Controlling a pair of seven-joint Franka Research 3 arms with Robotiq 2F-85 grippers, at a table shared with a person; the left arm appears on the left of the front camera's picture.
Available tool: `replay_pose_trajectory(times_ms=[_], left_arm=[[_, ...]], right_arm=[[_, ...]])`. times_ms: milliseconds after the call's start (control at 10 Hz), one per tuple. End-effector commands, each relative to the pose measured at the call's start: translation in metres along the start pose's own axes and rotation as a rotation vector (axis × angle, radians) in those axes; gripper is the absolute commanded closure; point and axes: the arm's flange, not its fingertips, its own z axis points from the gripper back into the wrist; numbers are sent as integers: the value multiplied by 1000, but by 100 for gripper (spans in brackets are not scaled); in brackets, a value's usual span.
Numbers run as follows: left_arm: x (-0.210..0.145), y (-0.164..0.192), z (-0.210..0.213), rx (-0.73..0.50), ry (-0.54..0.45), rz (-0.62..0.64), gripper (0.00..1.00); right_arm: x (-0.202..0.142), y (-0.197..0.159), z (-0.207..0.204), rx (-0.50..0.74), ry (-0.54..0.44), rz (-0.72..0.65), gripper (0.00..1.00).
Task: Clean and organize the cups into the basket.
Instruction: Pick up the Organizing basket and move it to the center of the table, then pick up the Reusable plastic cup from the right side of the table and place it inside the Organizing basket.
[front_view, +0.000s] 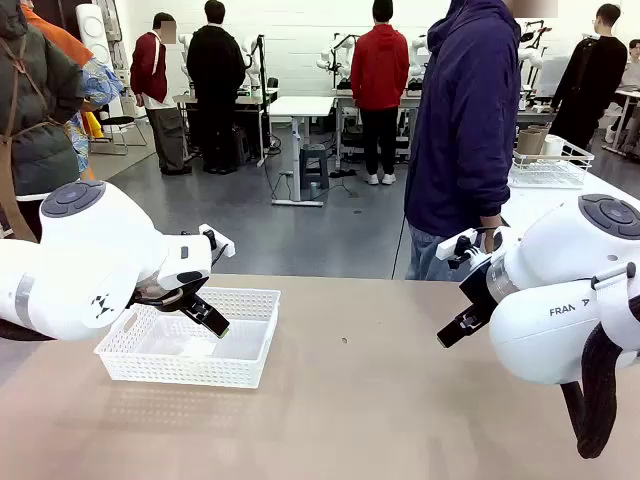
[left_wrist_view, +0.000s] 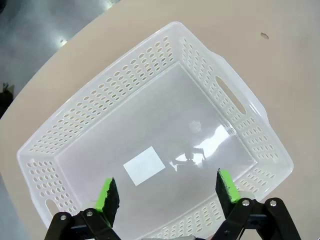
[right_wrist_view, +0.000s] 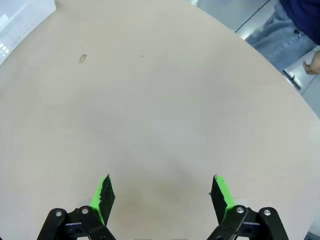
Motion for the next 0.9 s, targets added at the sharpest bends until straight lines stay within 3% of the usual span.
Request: replay_pose_trajectory(times_ms=[0,800], left_arm=[[0,0,0,0,0,0,0],[0,0,0,0,0,0,0]], right_arm=[[0,0,0,0,0,0,0],[0,0,0,0,0,0,0]])
